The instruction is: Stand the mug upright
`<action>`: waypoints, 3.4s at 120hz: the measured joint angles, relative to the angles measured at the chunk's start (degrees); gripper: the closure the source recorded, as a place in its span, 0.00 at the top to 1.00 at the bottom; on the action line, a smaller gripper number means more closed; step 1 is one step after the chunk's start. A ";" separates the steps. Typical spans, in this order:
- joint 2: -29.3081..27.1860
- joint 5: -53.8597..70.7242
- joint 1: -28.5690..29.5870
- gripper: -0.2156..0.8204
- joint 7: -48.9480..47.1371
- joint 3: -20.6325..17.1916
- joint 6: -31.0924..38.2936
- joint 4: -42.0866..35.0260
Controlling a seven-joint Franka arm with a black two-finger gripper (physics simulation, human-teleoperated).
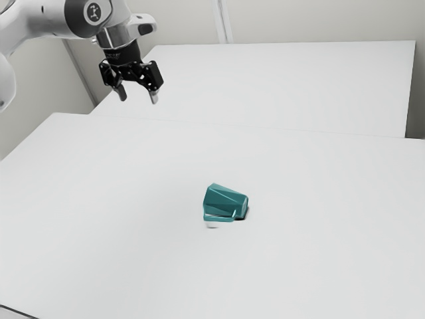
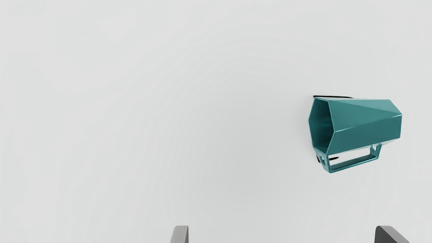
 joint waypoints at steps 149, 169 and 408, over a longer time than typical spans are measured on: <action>3.33 -53.46 4.59 0.79 30.12 -0.34 28.62 -37.43; 6.84 -57.81 4.54 0.79 37.68 -0.47 30.22 -37.56; -1.92 -8.46 4.10 0.04 33.84 -4.93 39.14 -40.78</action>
